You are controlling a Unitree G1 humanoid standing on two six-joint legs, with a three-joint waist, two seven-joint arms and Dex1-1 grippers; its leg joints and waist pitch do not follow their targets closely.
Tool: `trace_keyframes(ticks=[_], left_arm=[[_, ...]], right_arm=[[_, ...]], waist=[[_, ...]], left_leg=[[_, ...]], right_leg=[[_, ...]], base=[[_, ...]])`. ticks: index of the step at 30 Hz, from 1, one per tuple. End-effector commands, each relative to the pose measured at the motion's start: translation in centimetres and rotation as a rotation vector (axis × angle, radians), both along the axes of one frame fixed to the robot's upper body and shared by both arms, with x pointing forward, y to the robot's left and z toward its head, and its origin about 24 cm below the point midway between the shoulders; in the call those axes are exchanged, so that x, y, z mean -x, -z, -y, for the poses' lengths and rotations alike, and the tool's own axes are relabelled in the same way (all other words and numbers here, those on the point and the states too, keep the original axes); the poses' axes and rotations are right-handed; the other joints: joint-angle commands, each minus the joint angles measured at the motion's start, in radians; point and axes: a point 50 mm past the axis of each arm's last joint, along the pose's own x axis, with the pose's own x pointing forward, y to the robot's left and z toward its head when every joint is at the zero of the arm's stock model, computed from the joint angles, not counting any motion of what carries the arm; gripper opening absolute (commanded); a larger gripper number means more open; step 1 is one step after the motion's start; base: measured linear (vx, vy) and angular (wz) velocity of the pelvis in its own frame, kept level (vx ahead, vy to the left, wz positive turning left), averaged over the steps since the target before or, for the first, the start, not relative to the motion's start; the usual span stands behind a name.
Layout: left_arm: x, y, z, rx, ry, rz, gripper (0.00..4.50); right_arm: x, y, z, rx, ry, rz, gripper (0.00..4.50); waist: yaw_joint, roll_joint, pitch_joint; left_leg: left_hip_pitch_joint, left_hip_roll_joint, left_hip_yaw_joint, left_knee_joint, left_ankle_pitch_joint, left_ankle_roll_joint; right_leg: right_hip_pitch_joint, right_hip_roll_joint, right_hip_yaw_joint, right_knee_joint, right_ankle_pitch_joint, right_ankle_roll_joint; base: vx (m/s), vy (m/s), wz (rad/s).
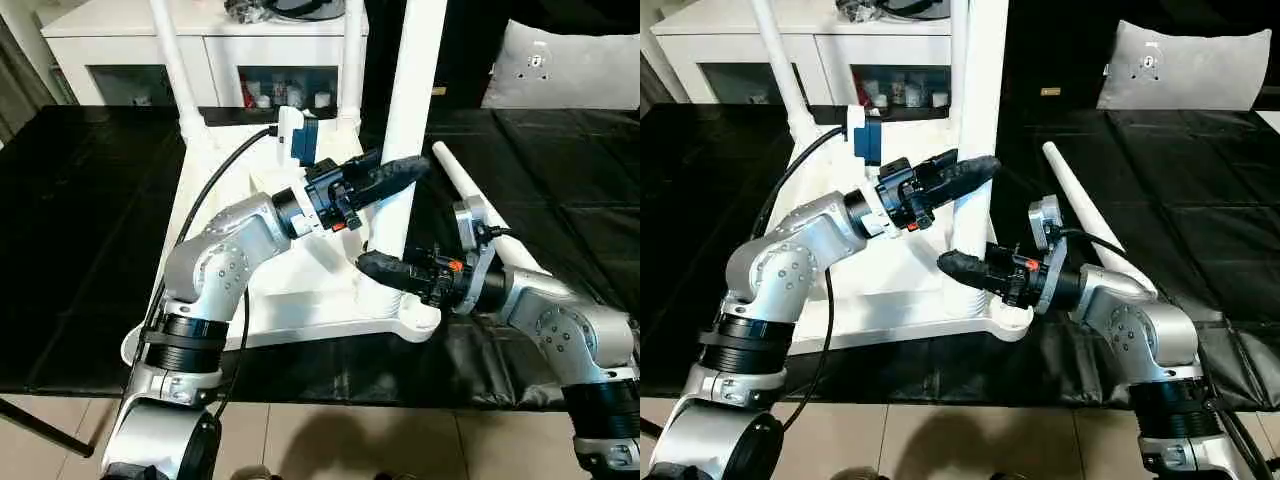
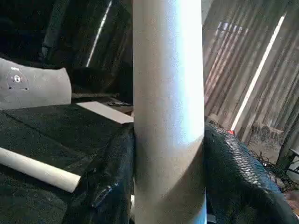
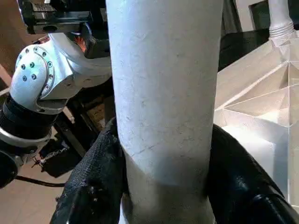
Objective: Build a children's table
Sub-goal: Pick table leg
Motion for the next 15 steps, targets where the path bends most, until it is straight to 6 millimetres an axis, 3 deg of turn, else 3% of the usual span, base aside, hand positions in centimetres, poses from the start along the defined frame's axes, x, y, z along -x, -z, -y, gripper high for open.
trace_keyframes(ticks=[1,7,9,15], left_arm=[[0.0,0.0,0.1,-0.009,-0.009,0.015,1.82],[-0.6,0.6,-0.1,-0.052,-0.077,-0.003,1.82],[-0.8,0.6,-0.3,-0.054,-0.118,-0.002,2.38],[-1.2,0.3,-0.3,-0.101,-0.216,0.070,2.88]], right_arm=[[-0.3,-0.1,0.0,0.027,0.019,0.001,1.94],[-1.8,-0.2,0.5,0.062,0.163,0.036,1.93],[-2.2,-0.5,0.8,0.060,0.197,0.039,1.93],[-3.1,-0.6,1.2,0.123,0.302,0.084,1.92]], waist=[[0.002,-0.027,-0.080],[0.000,-0.027,-0.081],[-0.001,-0.027,-0.081],[0.001,-0.026,-0.083]], left_leg=[[-0.009,0.044,-0.005,-0.056,0.017,0.105],[-0.007,0.043,-0.005,-0.056,0.013,0.099],[-0.005,0.044,-0.006,-0.057,0.015,0.096],[-0.006,0.045,-0.006,-0.055,0.041,0.097]], right_leg=[[0.080,-0.068,0.060,-0.073,-0.322,-0.048],[0.079,-0.067,0.058,-0.075,-0.332,-0.045],[0.078,-0.066,0.059,-0.074,-0.327,-0.042],[0.077,-0.068,0.062,-0.066,-0.285,-0.056]], base=[[0.000,0.000,0.00],[0.000,0.000,0.00],[0.000,0.000,0.00],[0.000,0.000,0.00]])
